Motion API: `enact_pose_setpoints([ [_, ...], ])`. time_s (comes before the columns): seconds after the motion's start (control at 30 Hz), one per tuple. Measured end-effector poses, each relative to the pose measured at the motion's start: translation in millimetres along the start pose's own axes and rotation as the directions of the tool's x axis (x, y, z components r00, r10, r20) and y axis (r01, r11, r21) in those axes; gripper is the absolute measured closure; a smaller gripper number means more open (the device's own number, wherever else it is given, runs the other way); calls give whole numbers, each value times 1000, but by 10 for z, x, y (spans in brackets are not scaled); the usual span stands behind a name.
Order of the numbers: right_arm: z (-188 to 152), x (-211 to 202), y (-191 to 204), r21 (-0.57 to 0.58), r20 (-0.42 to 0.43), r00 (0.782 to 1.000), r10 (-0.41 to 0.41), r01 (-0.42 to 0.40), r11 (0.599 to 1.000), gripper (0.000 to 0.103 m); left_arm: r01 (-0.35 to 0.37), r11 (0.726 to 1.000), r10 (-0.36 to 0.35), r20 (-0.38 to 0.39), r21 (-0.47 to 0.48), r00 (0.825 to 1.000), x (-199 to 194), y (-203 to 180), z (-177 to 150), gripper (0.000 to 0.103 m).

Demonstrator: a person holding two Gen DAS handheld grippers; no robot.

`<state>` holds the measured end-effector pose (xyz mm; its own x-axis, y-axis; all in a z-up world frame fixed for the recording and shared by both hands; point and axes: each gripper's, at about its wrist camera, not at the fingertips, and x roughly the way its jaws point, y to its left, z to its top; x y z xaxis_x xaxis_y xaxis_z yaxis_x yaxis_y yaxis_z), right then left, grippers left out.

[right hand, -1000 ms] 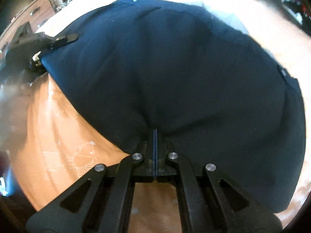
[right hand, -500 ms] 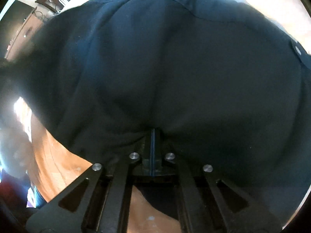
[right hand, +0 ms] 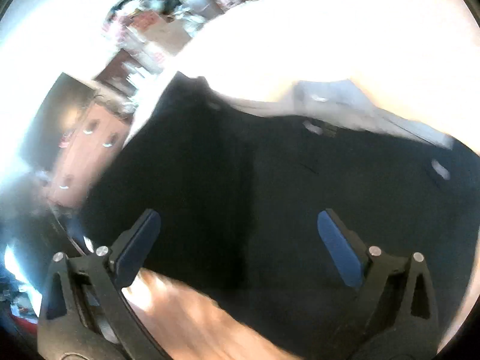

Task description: Fold small clothes

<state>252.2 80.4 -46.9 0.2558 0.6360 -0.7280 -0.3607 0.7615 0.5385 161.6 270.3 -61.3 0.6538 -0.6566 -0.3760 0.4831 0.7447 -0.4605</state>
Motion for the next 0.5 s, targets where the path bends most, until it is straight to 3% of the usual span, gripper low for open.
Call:
enact_pose_setpoints([
  [0.07,297,245,199,-50,-49,998,-45,42,998,0,21,1000,-20,-21,8,1000,76,-83,-35,87],
  [0.17,555,664,284,-19,-184,979,90,-95,995,0,22,1000,-21,-69,7,997,228,-118,-129,87],
  [0.27,740,1048,480,-144,-267,952,-146,110,983,4,19,999,-24,-126,-40,992,336,8,-281,87],
  [0.37,847,942,654,-164,-198,973,-119,87,983,5,60,982,-83,-121,-179,989,102,238,-413,87],
  [0.4,793,864,719,-178,-162,983,-90,61,982,5,54,967,-82,-103,-249,991,-85,368,-489,83],
  [0.5,457,803,677,-178,-127,991,-40,17,984,5,2,908,-30,-60,-418,998,-613,681,-748,46],
])
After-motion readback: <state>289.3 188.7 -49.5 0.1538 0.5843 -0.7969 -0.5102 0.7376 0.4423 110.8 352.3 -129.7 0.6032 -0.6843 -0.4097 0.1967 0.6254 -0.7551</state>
